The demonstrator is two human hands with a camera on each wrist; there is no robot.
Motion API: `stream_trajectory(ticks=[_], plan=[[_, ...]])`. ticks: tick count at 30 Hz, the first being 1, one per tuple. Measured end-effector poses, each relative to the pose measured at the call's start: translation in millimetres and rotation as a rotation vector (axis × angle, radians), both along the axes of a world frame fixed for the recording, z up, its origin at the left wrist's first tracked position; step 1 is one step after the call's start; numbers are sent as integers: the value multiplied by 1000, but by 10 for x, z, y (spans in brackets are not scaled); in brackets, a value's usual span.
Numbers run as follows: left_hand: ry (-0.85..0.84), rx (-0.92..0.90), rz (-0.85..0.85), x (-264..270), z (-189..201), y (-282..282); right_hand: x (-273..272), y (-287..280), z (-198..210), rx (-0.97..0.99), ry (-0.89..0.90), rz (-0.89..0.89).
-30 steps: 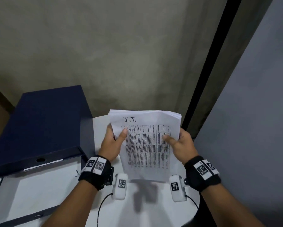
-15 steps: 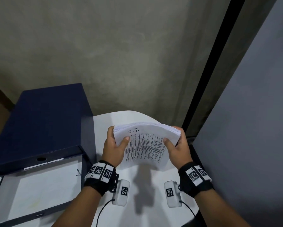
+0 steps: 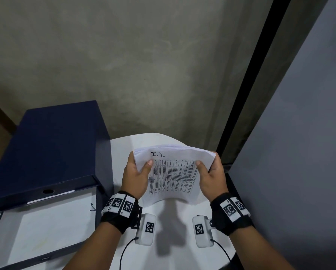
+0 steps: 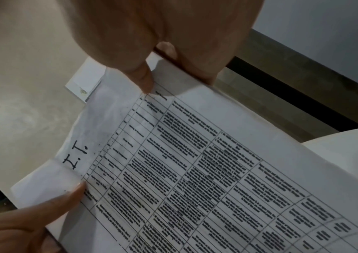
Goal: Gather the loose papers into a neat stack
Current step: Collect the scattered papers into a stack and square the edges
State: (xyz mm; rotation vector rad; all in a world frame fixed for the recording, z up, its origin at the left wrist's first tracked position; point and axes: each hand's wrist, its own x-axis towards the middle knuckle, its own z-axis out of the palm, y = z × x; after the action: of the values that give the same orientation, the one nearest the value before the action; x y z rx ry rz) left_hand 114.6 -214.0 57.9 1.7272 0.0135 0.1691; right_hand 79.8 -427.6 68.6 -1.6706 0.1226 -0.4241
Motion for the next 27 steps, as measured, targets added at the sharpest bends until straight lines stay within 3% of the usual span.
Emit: stream_trajectory(ticks=[6,10,18,24,27], plan=[[-50,-121,-18,-69,119,25,-43,-36,71,84,-27,23],[-140,-169,57,-34,246,-24,3,9,156,111,-70,-91],[-111,-153,176,71,298,-115,127,66,215,64,-53,-202],[-114,-208,37,7,198,0,39,-94,62,105,-66,-4],[24,-264,-127,-102,-4,102,-99,-185,-158,79,-17,114]])
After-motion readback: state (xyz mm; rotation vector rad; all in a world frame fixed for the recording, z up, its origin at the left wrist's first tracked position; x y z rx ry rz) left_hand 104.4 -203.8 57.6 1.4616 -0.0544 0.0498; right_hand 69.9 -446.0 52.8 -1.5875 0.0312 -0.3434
